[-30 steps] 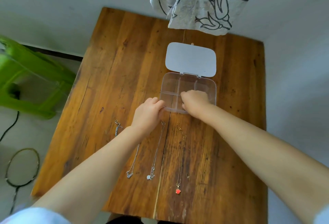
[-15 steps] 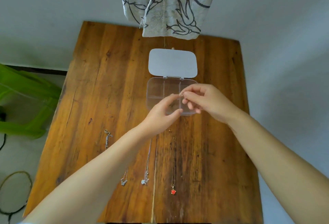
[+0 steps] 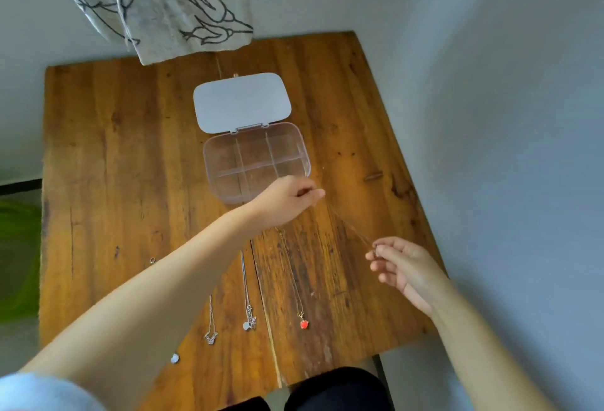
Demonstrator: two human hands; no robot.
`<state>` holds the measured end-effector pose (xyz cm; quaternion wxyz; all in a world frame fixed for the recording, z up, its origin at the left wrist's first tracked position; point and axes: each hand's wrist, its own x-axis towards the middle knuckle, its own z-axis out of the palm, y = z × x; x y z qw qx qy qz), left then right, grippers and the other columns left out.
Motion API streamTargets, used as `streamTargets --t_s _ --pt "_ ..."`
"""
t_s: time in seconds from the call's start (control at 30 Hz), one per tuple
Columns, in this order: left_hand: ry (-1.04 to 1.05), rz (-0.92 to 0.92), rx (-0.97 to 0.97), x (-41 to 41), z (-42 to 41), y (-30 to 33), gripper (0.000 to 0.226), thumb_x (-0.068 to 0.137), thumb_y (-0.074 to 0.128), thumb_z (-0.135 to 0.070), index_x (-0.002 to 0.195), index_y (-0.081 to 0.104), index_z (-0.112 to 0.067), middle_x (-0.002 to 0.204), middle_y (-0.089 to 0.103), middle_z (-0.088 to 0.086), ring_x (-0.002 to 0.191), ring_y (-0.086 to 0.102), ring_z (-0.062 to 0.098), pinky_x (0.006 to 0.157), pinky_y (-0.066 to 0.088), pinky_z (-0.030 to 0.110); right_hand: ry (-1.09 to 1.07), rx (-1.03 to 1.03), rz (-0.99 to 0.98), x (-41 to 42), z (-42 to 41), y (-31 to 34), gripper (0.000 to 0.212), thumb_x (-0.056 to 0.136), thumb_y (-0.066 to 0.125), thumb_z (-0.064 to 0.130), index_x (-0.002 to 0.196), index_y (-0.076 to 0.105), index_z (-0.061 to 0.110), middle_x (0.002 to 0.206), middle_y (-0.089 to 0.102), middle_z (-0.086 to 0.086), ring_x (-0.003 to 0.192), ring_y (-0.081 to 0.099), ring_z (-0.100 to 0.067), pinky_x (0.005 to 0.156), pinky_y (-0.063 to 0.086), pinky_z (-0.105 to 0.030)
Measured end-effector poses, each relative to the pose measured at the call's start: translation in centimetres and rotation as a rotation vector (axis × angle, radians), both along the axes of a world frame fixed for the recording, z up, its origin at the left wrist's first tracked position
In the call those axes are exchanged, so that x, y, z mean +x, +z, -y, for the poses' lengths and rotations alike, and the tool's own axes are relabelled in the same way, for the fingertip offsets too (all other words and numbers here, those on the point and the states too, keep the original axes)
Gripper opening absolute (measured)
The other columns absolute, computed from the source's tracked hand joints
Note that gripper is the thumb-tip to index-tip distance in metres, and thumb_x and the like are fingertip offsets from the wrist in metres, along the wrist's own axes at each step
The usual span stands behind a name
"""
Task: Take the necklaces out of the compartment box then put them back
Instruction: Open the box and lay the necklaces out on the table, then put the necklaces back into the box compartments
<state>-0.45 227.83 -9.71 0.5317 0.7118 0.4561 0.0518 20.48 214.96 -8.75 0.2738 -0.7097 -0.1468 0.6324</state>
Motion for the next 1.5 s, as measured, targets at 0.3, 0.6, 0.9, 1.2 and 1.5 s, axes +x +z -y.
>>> streamTargets --t_s 0.3,0.6,0.9,1.2,1.5 --pt "-0.250 -0.283 0.335 5.1 0.4 -5.4 0.027 0.094 0.046 -0.035 0.076 0.048 -0.015 0.076 0.050 -0.002 0.081 0.051 0.021 0.064 0.034 0.028 0.081 0.001 0.391 -2.3 8.4 -5.1 0.008 0.095 0.050 0.013 0.097 0.058 0.015 0.084 0.068 -0.005 0.061 0.064 -0.013 0.052 0.051 -0.021" --pt "-0.294 -0.427 0.590 6.2 0.9 -8.3 0.023 0.094 0.045 -0.032 0.106 0.052 -0.014 0.118 0.050 0.008 0.111 0.042 0.026 0.096 0.034 0.038 0.492 0.077 0.729 -2.2 8.7 -6.5 0.011 0.095 0.050 0.030 0.098 0.053 0.020 0.081 0.063 0.006 0.074 0.064 -0.010 0.062 0.052 -0.021" --pt "0.239 -0.145 0.355 -2.6 7.6 -5.2 0.022 0.091 0.053 -0.022 0.111 0.055 -0.013 0.103 0.058 0.006 0.097 0.053 0.023 0.082 0.049 0.038 0.499 0.209 0.628 -3.5 4.0 -3.5 0.015 0.097 0.044 0.027 0.095 0.057 0.019 0.077 0.064 0.002 0.061 0.059 -0.009 0.053 0.042 -0.015" --pt "0.794 -0.425 0.130 -19.5 21.3 -5.2 0.013 0.087 0.059 -0.018 0.098 0.059 -0.010 0.093 0.061 0.004 0.090 0.055 0.024 0.077 0.044 0.035 1.183 0.490 0.534 -20.3 -3.8 -3.4 0.017 0.095 0.045 0.021 0.100 0.060 0.016 0.091 0.066 -0.001 0.078 0.059 -0.020 0.070 0.050 -0.036" --pt "0.688 -0.662 0.098 -17.5 24.7 -6.1 0.018 0.071 0.075 -0.020 0.080 0.062 -0.010 0.078 0.060 0.006 0.069 0.057 0.026 0.054 0.050 0.035 2.183 0.977 0.829 -31.7 -3.5 -6.4 0.030 0.092 0.040 0.004 0.121 0.045 0.006 0.116 0.052 -0.014 0.104 0.054 -0.033 0.066 0.033 -0.037"
